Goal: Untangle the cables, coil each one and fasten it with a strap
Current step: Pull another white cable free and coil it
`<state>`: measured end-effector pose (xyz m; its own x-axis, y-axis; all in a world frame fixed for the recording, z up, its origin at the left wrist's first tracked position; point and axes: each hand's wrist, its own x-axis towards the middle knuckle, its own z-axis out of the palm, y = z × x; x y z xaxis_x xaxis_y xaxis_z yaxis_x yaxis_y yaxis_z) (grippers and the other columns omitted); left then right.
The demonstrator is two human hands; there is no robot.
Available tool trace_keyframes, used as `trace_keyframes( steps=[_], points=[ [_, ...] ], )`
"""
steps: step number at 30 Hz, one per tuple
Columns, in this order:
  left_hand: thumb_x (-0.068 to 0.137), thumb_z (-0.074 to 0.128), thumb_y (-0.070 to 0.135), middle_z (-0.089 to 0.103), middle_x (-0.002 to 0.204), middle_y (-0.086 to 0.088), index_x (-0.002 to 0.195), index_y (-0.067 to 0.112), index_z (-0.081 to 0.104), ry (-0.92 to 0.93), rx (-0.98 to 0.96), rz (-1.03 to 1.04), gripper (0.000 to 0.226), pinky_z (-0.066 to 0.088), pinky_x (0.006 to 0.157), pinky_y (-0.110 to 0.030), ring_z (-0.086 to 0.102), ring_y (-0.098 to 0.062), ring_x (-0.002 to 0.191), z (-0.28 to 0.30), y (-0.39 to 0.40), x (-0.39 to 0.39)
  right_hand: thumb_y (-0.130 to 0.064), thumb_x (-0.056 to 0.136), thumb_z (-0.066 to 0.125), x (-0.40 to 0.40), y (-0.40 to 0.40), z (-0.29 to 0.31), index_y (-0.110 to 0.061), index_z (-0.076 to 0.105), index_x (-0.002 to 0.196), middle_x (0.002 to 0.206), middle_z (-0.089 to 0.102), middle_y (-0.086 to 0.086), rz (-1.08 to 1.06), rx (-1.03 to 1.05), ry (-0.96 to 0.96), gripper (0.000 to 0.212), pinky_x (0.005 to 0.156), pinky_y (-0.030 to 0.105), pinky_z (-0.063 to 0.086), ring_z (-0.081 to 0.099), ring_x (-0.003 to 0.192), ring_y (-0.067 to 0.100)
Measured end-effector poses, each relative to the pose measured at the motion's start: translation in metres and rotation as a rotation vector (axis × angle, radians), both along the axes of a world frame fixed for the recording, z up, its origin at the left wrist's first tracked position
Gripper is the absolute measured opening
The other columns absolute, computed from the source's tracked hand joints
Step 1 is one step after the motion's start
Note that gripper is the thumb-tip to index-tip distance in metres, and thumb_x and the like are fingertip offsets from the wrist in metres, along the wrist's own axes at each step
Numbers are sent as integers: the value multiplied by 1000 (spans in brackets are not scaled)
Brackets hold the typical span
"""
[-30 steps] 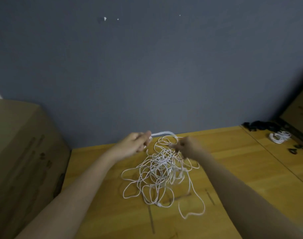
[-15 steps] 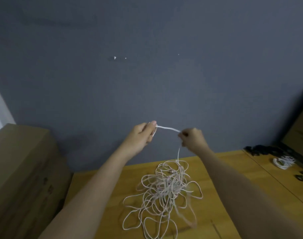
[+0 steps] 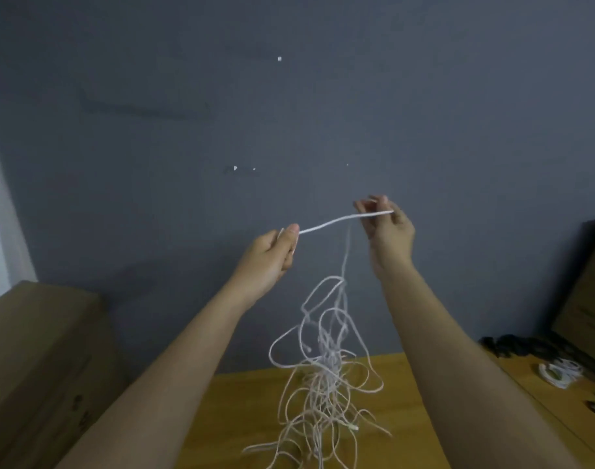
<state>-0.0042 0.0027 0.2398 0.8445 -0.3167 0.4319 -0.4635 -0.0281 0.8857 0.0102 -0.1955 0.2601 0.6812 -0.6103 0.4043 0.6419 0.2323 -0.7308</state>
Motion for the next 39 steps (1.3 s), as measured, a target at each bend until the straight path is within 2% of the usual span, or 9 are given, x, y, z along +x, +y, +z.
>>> trace_keyframes(
  steps=[2,4,6,13,16,18,26,32,39],
  points=[
    [101,40,38,27,47,12,70,21,37,3,40,12,35,21,44,-23,21,-9,45,0,1,-2,-11,97,52,-4,-5,-12,0,67,84,79,73,10,-57,-140,141,23,74,32,58,70,77,20],
    [101,39,39,27,48,11,68,22,33,15,72,29,38,21,46,-25,21,-9,45,-5,2,-3,-10,95,55,-15,-9,-53,8,69,85,83,71,23,-97,-733,668,25,71,32,55,66,65,18],
    [101,39,39,28,48,11,66,21,31,23,115,55,40,22,48,-26,23,-9,45,-9,4,-3,-5,94,53,-23,-7,-74,15,67,88,86,69,29,31,-996,847,25,72,29,57,63,57,17],
    [99,39,45,25,50,10,68,21,36,80,64,24,40,21,43,-19,21,-10,45,-13,4,-4,-12,97,53,-28,10,22,-10,68,93,85,74,3,-72,-169,-96,16,76,22,55,71,89,21],
    [100,38,43,23,50,9,69,21,37,111,-13,29,39,18,46,-25,19,-10,45,-12,0,-6,-15,98,53,-28,12,-8,5,69,95,91,71,20,-195,-488,319,26,81,39,56,67,93,37],
    [101,37,42,23,48,10,68,21,37,132,-68,50,39,17,45,-25,18,-9,44,-14,1,-7,-17,99,50,-33,20,-29,16,63,103,101,66,30,85,-530,654,35,87,44,55,67,86,38],
    [101,35,44,23,44,12,69,17,38,104,-113,28,42,21,39,-17,19,-6,39,6,-7,-12,-14,100,45,-18,32,56,-4,67,87,83,69,7,8,-300,-23,28,82,24,55,68,83,13],
    [102,31,45,20,43,9,63,19,39,267,-321,-102,48,23,37,-18,15,-8,36,24,-4,-23,-23,100,48,0,10,-26,-1,69,88,46,46,-2,-152,-460,384,33,45,20,35,41,38,2],
    [100,27,49,24,43,10,72,17,41,321,-439,-315,45,25,38,-16,17,-4,34,28,-13,-25,-42,99,44,-21,28,-87,-19,70,97,87,66,10,-1,-1317,703,35,69,32,43,60,81,26]
  ],
)
